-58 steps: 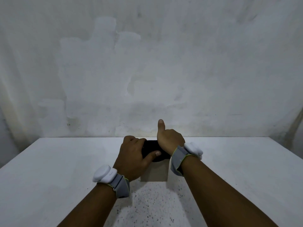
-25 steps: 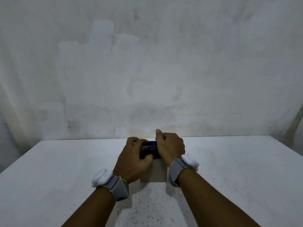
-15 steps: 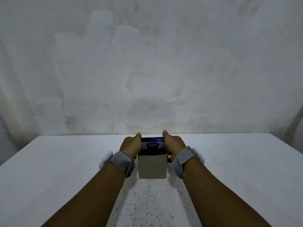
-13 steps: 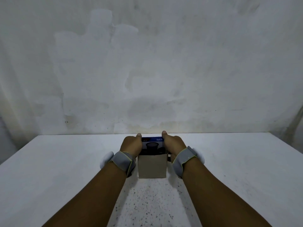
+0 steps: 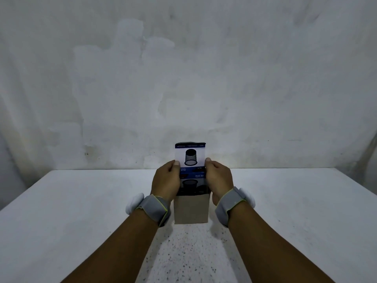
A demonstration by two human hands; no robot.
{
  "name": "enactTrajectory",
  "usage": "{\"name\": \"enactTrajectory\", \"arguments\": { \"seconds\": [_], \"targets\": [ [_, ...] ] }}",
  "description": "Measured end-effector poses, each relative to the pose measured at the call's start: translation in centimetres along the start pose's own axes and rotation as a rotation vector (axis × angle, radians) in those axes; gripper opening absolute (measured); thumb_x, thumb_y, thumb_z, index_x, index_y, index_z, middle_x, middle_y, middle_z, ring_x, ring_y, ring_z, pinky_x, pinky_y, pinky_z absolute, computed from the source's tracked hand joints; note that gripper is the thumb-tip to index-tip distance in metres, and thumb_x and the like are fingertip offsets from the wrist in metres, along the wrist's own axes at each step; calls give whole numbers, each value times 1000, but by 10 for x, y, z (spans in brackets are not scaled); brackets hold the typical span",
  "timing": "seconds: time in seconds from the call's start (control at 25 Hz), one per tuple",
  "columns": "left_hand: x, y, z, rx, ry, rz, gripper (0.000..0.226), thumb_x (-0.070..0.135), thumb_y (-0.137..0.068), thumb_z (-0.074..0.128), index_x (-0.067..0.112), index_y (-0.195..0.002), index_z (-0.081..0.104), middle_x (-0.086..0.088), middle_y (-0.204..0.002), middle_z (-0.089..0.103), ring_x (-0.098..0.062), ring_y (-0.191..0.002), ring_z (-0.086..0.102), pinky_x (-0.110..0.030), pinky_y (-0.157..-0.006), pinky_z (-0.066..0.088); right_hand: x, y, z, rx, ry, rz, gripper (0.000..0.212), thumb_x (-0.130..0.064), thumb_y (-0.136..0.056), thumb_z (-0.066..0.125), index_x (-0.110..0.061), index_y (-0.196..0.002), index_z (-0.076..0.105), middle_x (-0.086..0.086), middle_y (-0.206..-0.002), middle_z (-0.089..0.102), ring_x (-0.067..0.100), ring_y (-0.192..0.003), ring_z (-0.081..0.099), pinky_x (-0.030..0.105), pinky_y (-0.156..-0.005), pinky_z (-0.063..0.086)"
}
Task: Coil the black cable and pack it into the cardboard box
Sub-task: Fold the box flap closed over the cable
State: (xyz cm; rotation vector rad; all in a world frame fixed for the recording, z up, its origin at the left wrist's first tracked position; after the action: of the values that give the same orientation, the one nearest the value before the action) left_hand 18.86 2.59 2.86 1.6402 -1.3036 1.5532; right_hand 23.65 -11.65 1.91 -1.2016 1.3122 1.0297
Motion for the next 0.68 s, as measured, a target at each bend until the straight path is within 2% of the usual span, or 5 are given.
{"name": "enactTrajectory", "arguments": {
  "seconds": [0.12, 0.32, 0.44, 0.56, 0.68],
  "targets": [
    [6, 8, 1, -43, 75, 2, 34, 39, -99, 35, 33, -86, 66, 10, -90, 69, -12, -87, 64, -26, -74, 51, -1, 6, 0, -15, -68, 24, 68, -62, -85, 40, 1, -89, 64, 26, -95, 70, 44, -92, 65, 60, -84, 53],
    [4, 15, 0, -67, 155, -112, 48, 63, -92, 26, 37, -100, 65, 5, -102, 68, -12, -96, 63, -24, -76, 47, -1, 13, -4, -108, -226, 97, 66, -81, -76, 35, -30, -86, 76, 5, -100, 76, 28, -93, 70, 50, -88, 56],
    [-1, 20, 0, -92, 145, -142, 60, 69, -88, 22, 35, -110, 65, 1, -112, 66, -18, -104, 60, -30, -89, 45, 4, 16, -8, -131, -238, 71, 60, -76, -79, 42, -29, -89, 77, 1, -98, 77, 24, -92, 71, 49, -88, 56],
    [-4, 27, -1, -88, 128, -155, 58, 72, -85, 23, 37, -103, 66, 1, -116, 65, -19, -106, 58, -30, -91, 41, 9, 22, -15, -106, -236, 46, 45, -66, -83, 49, -31, -84, 77, -5, -93, 77, 18, -91, 71, 48, -90, 56],
    [-13, 33, 1, -76, 100, -155, 66, 67, -88, 25, 24, -125, 59, -3, -130, 59, -22, -118, 53, -35, -102, 39, 16, 26, -19, -99, -236, 26, 32, -56, -87, 52, -38, -79, 77, -14, -83, 77, 11, -87, 70, 45, -90, 56]
  ]
}}
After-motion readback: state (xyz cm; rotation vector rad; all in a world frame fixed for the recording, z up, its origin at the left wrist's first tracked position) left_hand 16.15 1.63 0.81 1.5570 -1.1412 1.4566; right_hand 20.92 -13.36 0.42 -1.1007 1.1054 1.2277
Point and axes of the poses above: each hand's wrist, its own y-axis away from the middle knuckle, its own z-axis out of the palm, x = y × z, the point moved 3 cm from there along -y, towards the middle knuckle
